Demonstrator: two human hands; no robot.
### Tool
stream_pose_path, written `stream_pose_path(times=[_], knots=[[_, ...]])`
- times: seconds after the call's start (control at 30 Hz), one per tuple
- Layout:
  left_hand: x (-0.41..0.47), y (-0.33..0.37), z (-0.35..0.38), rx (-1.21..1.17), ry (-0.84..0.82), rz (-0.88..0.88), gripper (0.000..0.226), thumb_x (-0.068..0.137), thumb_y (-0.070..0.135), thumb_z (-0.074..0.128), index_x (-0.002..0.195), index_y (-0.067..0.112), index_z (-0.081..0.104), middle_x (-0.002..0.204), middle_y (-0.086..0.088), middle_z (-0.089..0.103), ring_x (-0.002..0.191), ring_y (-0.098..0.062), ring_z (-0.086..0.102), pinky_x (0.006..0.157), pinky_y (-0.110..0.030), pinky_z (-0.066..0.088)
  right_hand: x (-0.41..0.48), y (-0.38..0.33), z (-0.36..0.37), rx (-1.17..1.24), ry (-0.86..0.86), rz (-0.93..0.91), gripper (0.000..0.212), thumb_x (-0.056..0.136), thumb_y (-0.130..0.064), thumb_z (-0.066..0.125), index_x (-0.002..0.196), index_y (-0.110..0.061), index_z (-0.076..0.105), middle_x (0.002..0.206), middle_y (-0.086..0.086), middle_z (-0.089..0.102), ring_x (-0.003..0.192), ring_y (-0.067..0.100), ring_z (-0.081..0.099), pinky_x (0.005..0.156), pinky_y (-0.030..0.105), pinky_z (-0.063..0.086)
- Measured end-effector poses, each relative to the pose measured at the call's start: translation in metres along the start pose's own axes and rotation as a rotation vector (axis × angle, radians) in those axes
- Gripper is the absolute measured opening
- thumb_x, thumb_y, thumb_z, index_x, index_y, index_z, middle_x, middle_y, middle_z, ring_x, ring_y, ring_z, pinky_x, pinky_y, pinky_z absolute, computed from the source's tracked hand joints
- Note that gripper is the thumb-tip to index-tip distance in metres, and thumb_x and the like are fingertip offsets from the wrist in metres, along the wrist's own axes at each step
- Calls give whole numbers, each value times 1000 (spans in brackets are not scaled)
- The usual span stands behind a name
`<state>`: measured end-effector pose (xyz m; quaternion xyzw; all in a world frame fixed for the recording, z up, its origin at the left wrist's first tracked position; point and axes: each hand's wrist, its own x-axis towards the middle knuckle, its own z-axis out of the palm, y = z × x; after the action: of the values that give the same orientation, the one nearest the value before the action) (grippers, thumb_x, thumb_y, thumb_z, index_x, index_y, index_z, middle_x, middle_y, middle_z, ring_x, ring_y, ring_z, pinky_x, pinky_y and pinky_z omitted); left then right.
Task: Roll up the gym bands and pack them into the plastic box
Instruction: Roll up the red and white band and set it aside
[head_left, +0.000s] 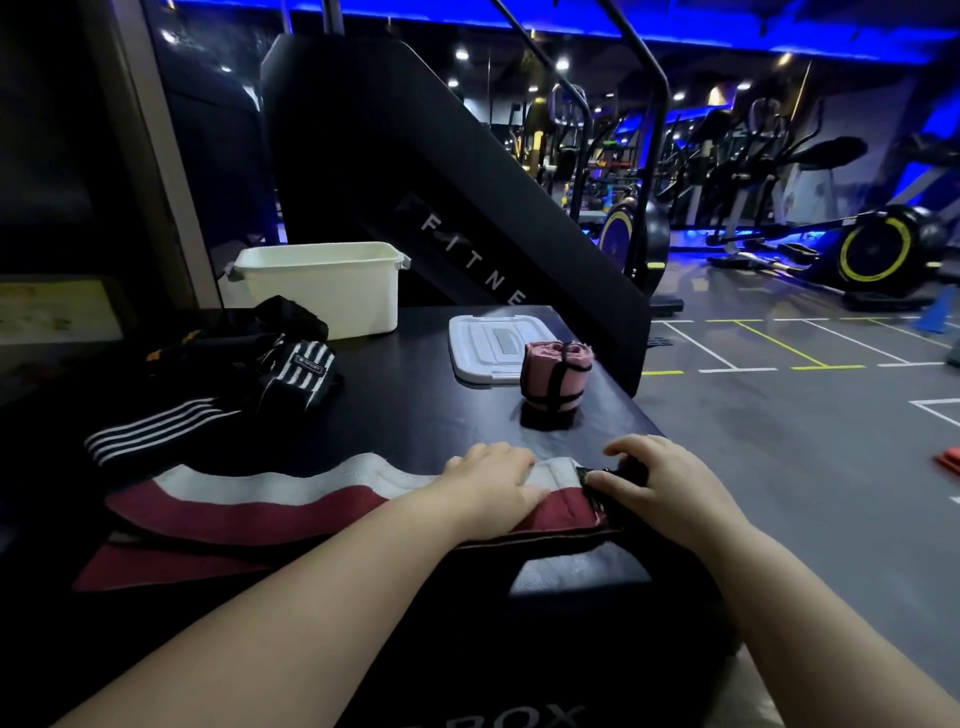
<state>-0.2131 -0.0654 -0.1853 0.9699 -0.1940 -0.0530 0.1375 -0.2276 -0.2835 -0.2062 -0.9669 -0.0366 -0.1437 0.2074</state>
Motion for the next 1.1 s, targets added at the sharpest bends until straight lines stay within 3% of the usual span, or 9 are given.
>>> stream_pose_path(times=[0.1, 0.27, 0.37, 0.67, 0.9, 1.0, 1.1], knots=[[5, 9, 3, 14, 5, 3, 49, 95, 58, 42, 127, 22, 50, 134, -3, 49, 129, -27, 39, 102, -44, 31, 0, 4, 1, 95, 2, 38, 44, 76, -58, 69, 112, -34, 62, 103, -14, 53, 97, 7, 52, 83, 23, 37], [8, 21, 3, -36, 15, 31, 44, 94, 47, 50, 130, 22, 48, 137, -1, 48, 131, -25, 38, 102, -41, 31, -1, 10, 3, 138, 95, 92, 40, 74, -53, 75, 97, -22, 63, 95, -6, 55, 90, 9, 52, 76, 21, 34], [11, 24, 3, -120, 39, 34, 39, 90, 40, 56, 123, 21, 50, 131, 1, 52, 126, -24, 43, 103, -40, 36, -3, 9, 4, 154, 102, 131, 41, 73, -53, 75, 91, -20, 60, 93, -5, 54, 86, 11, 51, 72, 23, 33], [19, 24, 2, -256, 35, 29, 33, 79, 35, 69, 101, 33, 45, 108, 4, 58, 108, -23, 56, 97, -42, 45, -6, 11, 2, 207, 58, 163, 44, 74, -53, 75, 96, -22, 53, 98, -6, 46, 90, 10, 46, 76, 22, 31], [20, 25, 4, -234, -7, 39, 33, 86, 40, 63, 107, 33, 39, 102, 8, 54, 109, -22, 56, 102, -41, 40, -1, 11, 3, 187, 19, 246, 43, 77, -57, 69, 80, -19, 50, 91, -5, 41, 83, 12, 45, 72, 28, 32], [19, 28, 4, -191, -8, 20, 35, 90, 42, 58, 118, 32, 39, 104, 9, 52, 103, -20, 51, 99, -36, 36, 0, 12, 5, 192, 51, 242, 35, 82, -48, 68, 78, -17, 52, 89, -4, 44, 84, 15, 46, 71, 28, 30], [21, 30, 6, -146, 19, 18, 34, 91, 46, 55, 118, 34, 37, 103, 10, 51, 110, -23, 52, 93, -33, 28, 1, 16, 3, 202, 69, 226, 24, 87, -37, 66, 82, -16, 57, 90, 1, 50, 85, 18, 49, 68, 28, 28]])
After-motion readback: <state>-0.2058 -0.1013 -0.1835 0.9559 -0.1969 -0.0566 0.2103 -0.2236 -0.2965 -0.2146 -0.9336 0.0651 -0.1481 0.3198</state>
